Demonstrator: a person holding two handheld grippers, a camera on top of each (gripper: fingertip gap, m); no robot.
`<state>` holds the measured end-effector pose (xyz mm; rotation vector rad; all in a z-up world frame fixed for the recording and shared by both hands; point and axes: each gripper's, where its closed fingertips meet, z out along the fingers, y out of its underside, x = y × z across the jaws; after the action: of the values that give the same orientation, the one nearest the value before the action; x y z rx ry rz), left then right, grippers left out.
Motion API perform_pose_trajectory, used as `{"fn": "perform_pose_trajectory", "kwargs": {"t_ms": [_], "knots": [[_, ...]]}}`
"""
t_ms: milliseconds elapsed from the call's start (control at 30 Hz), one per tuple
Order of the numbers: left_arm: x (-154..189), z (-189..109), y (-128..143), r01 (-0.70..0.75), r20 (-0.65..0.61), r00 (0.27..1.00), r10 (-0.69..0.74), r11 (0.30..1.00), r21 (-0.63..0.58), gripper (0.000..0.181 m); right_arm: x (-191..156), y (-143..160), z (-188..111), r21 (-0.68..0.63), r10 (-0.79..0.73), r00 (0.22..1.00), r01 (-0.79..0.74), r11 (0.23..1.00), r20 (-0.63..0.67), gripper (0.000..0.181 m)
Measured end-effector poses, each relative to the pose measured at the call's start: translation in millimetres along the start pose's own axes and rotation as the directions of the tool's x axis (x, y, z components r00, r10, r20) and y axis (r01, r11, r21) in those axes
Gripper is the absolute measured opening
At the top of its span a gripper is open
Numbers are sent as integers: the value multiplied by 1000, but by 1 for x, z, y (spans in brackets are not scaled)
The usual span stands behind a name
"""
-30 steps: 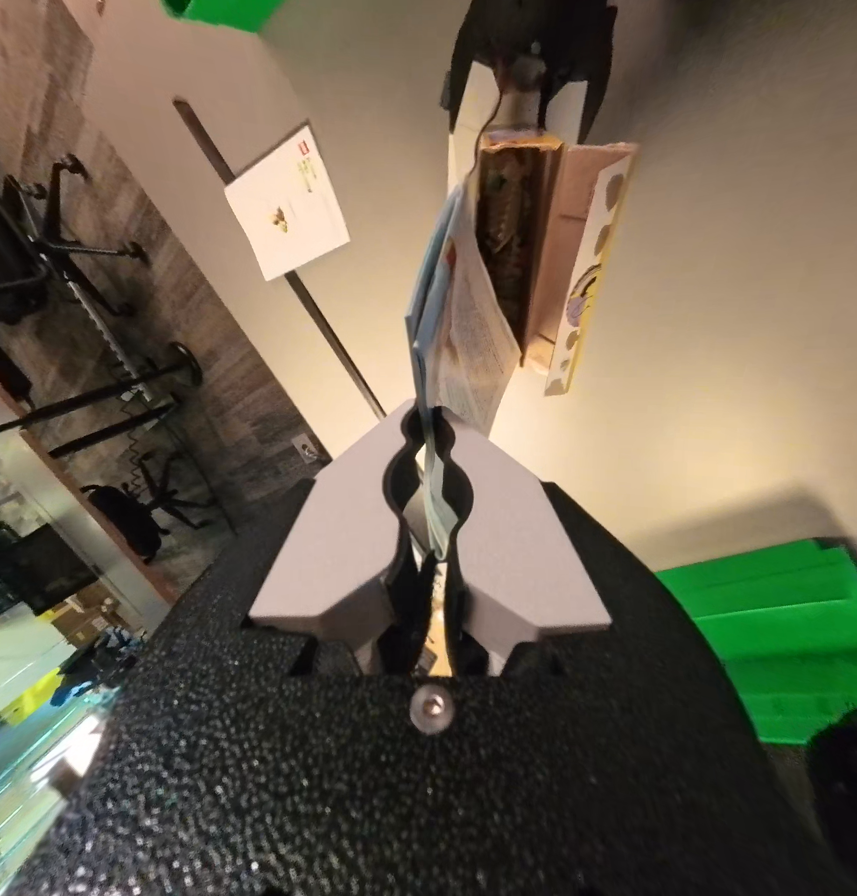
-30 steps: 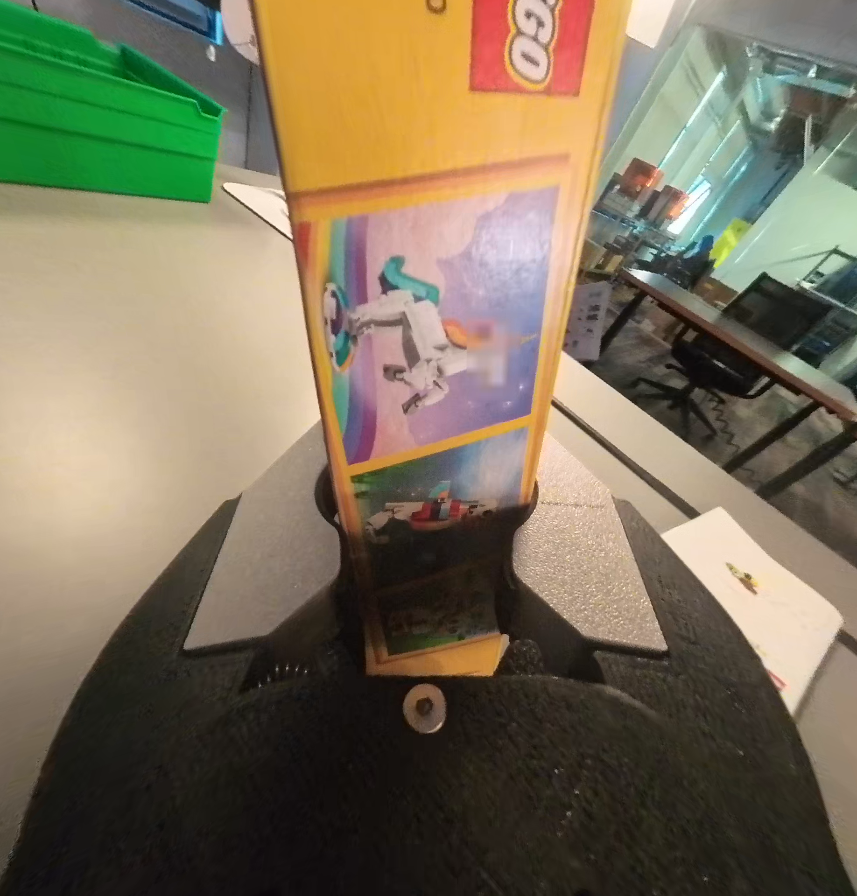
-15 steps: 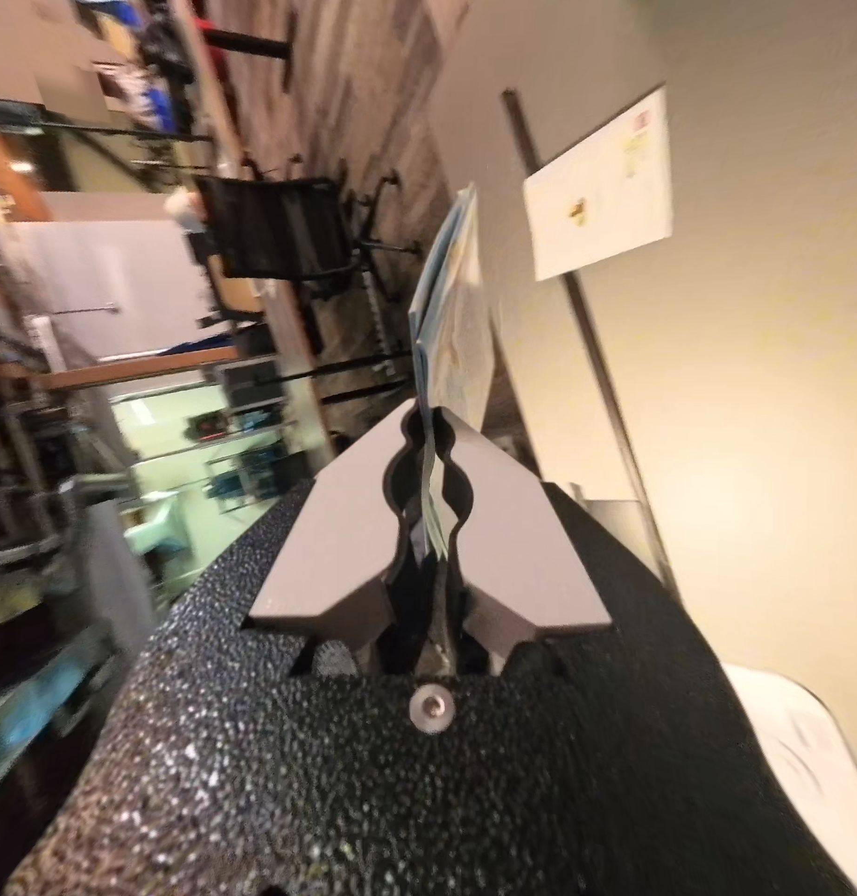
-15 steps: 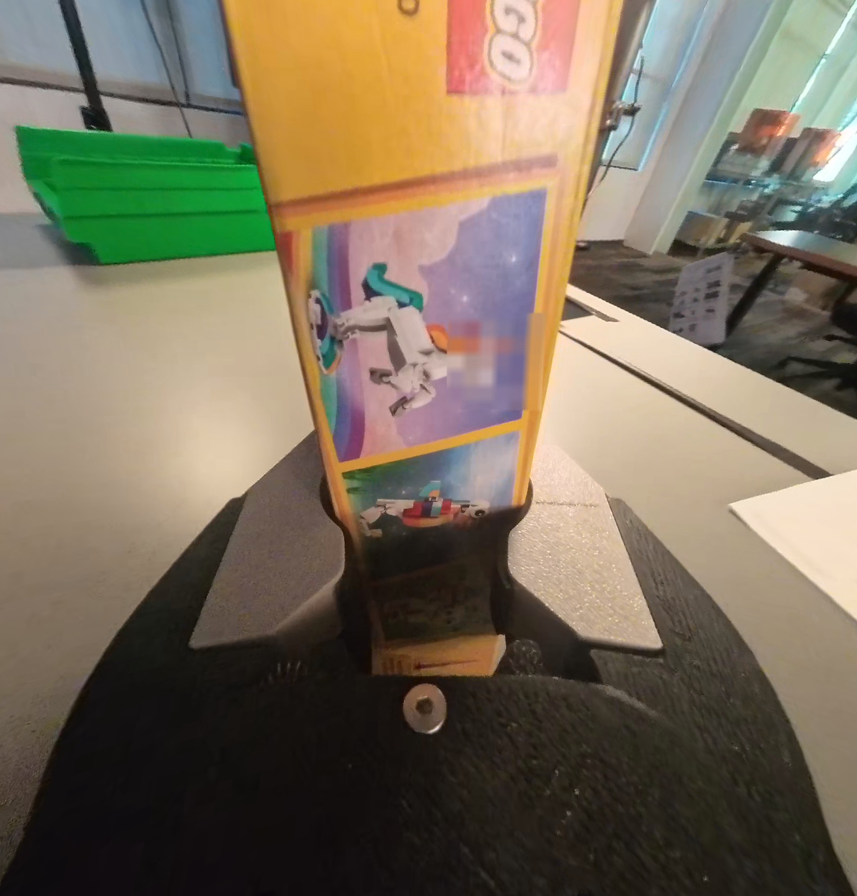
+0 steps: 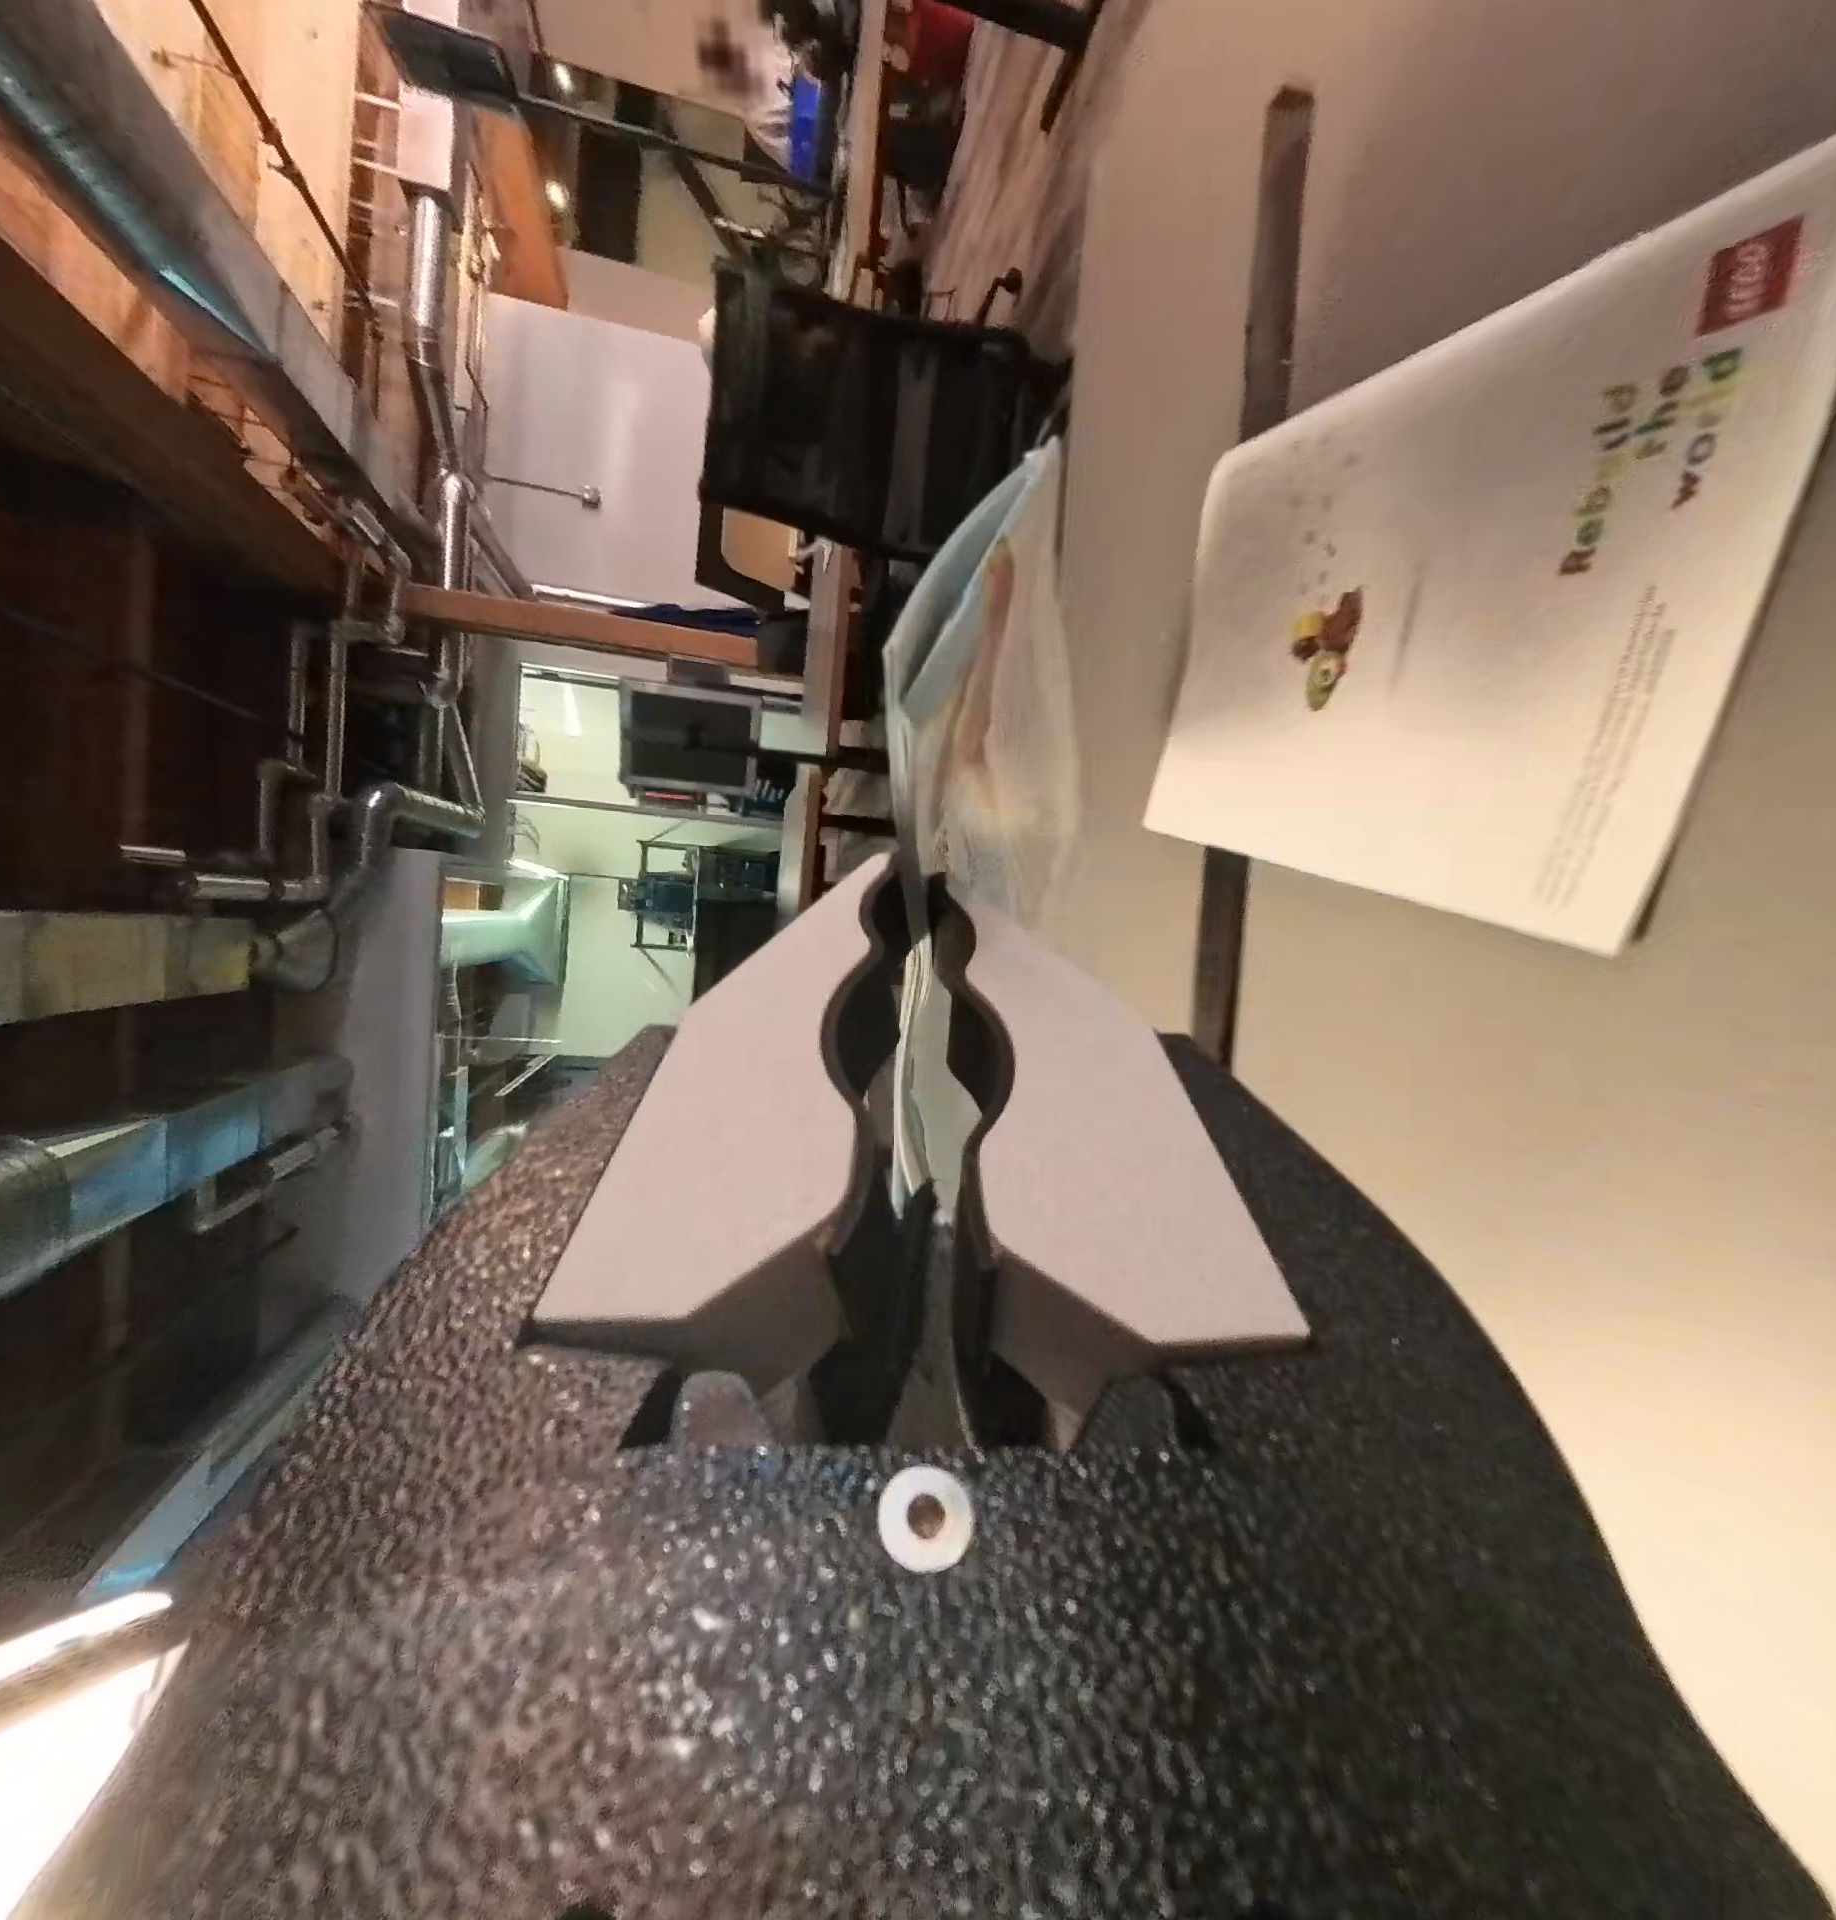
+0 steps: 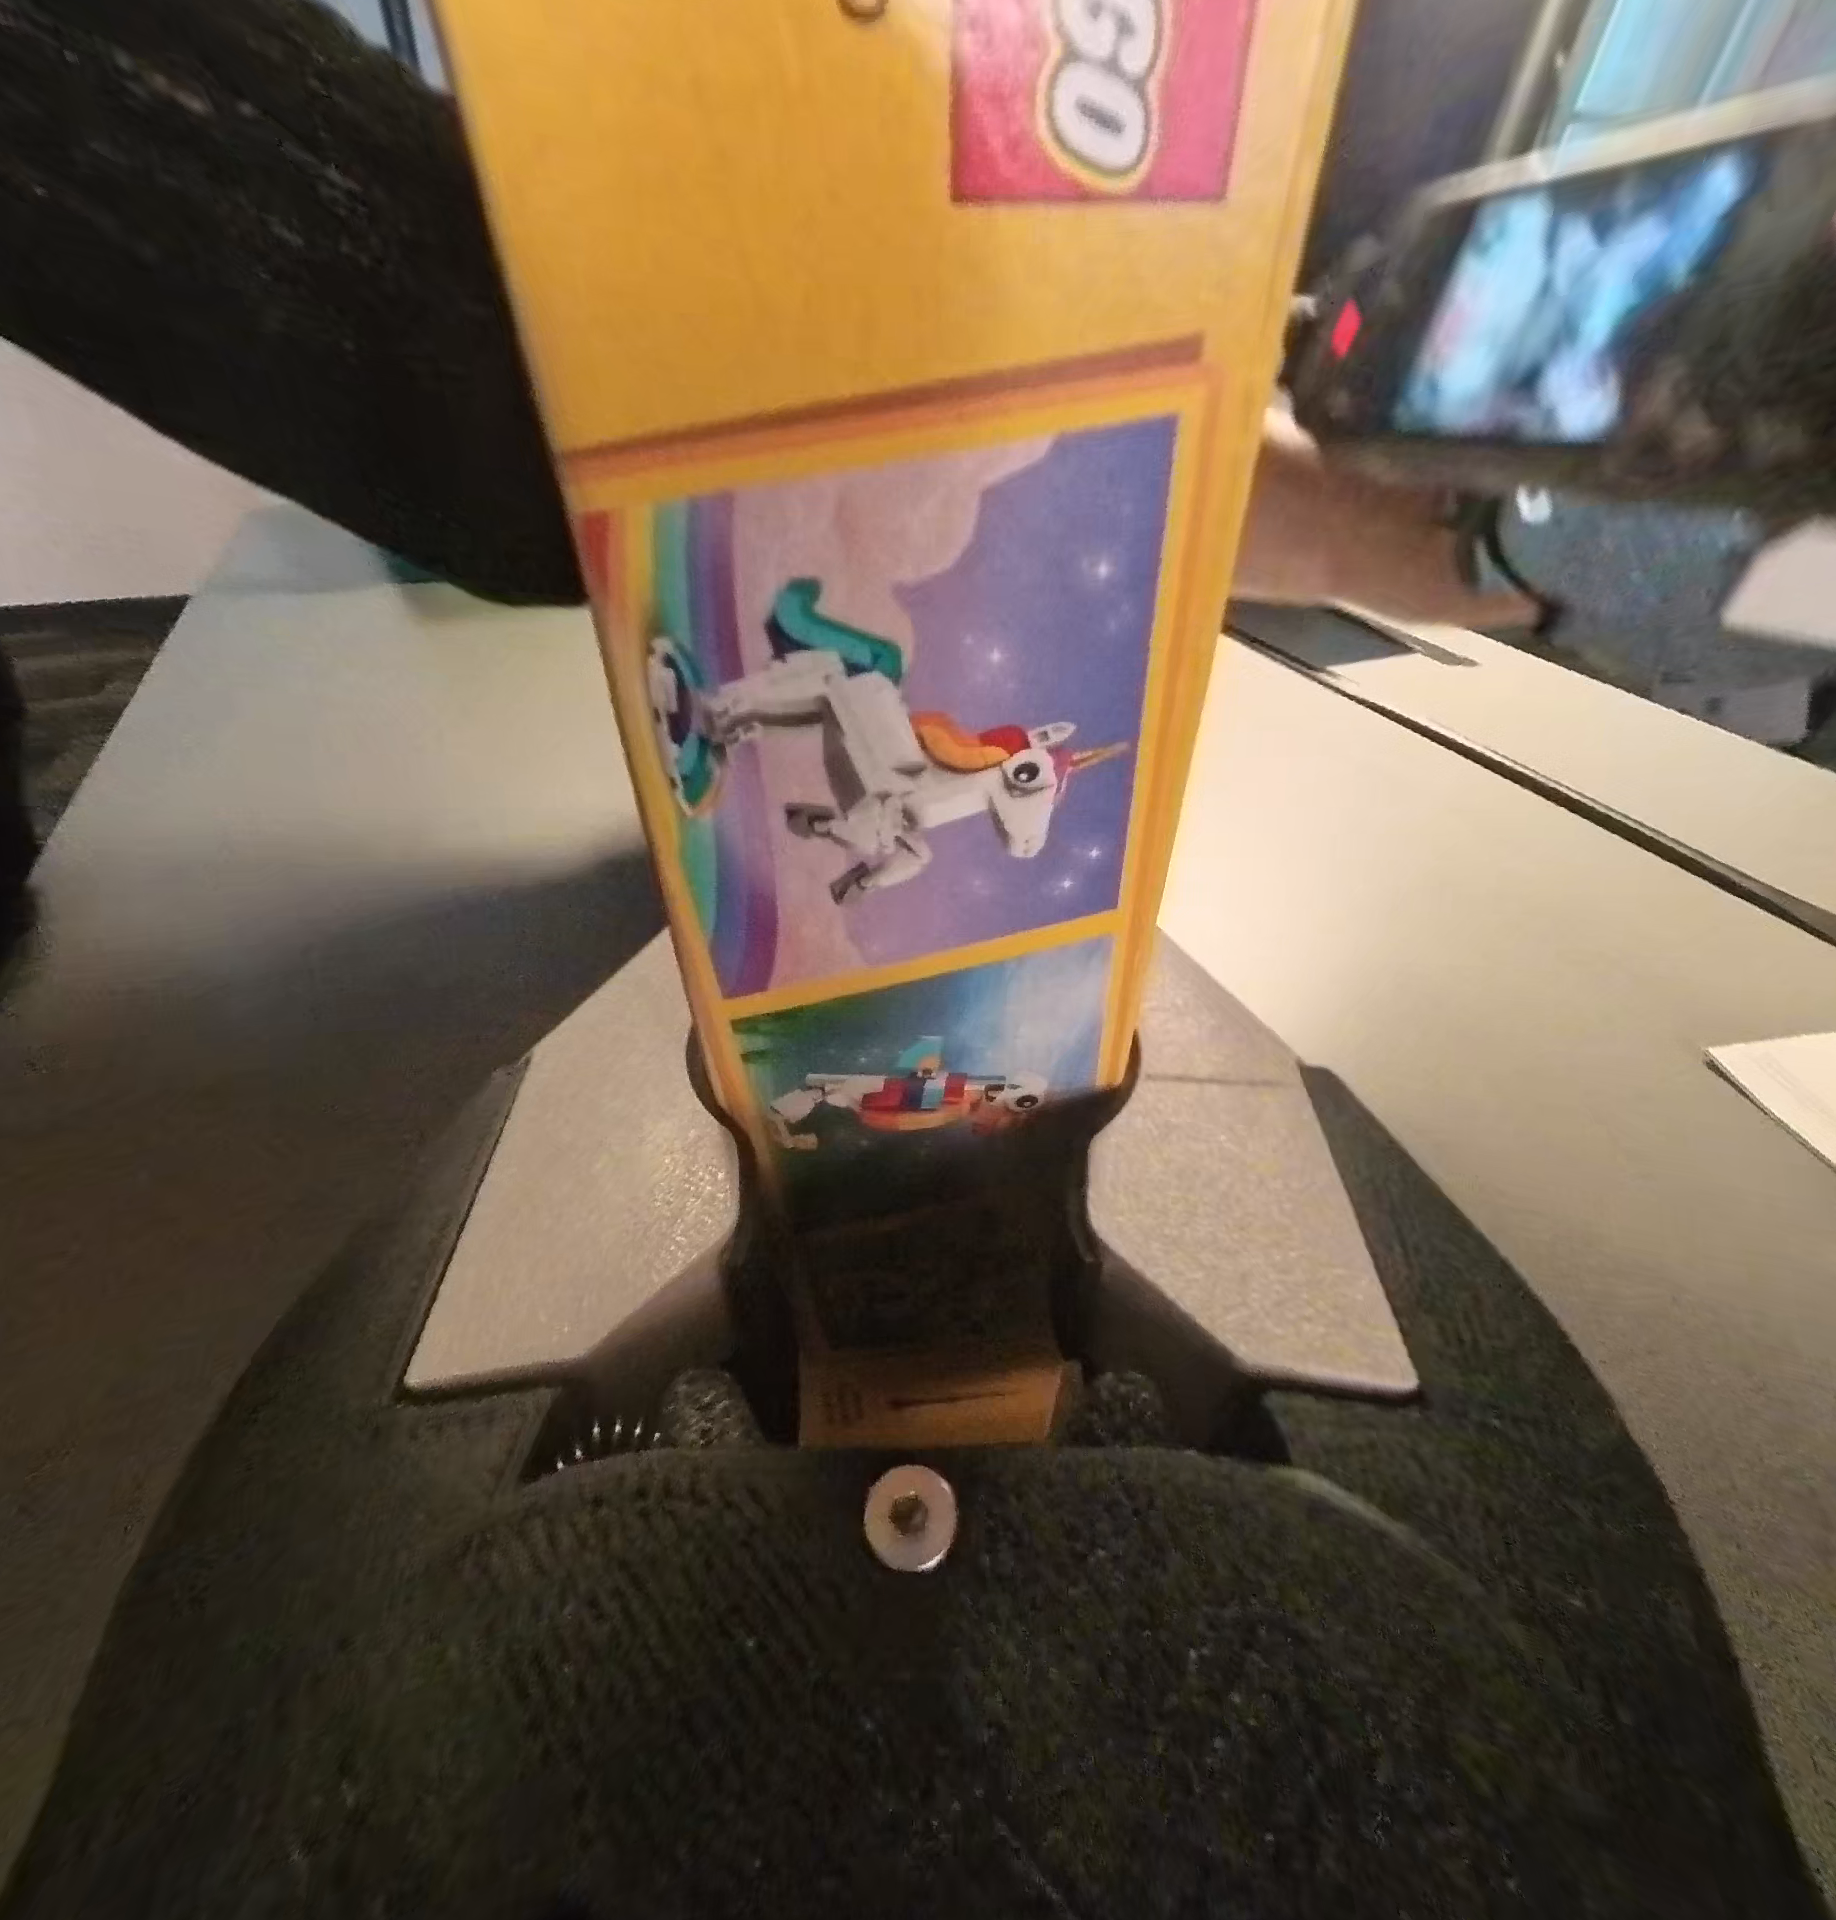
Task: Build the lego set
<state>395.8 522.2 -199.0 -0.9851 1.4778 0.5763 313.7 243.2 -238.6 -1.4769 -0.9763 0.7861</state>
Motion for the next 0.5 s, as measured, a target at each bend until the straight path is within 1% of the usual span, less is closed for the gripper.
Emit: {"fn": "perform_pose_trajectory", "kwargs": {"t_ms": [67, 133, 200, 300, 333, 400, 433, 500], "knots": [[23, 14, -4, -6, -23, 1000, 6, 1000, -27, 0, -1, 0, 0, 1, 3, 1000, -3, 1000, 11, 62], [45, 22, -11, -12, -62, 998, 10, 999, -36, 0, -2, 0, -1, 3, 4, 1000, -4, 1000, 22, 61], [62, 24, -16, -16, -101, 995, 13, 999, -32, 0, -1, 0, -2, 3, 9, 1000, -9, 1000, 27, 61], [83, 21, -22, 28, -195, 980, -30, 1000, -12, 1, -1, 0, -2, 2, 14, 999, -14, 1000, 30, 61], [91, 19, -22, 23, -235, 972, -24, 1000, -8, 3, -1, 0, -2, 2, 15, 999, -15, 1000, 31, 61], [101, 17, -16, -28, -270, 963, 15, 999, -42, 14, -1, 0, -2, 1, 14, 999, -14, 1000, 33, 61], [105, 16, -16, -30, -287, 958, 17, 999, -43, 20, -1, 0, -2, 1, 14, 999, -14, 1000, 33, 61], [109, 12, -15, 12, -325, 945, -28, 999, -50, 28, -1, -1, -2, 1, 12, 999, -12, 1000, 33, 61]]}}
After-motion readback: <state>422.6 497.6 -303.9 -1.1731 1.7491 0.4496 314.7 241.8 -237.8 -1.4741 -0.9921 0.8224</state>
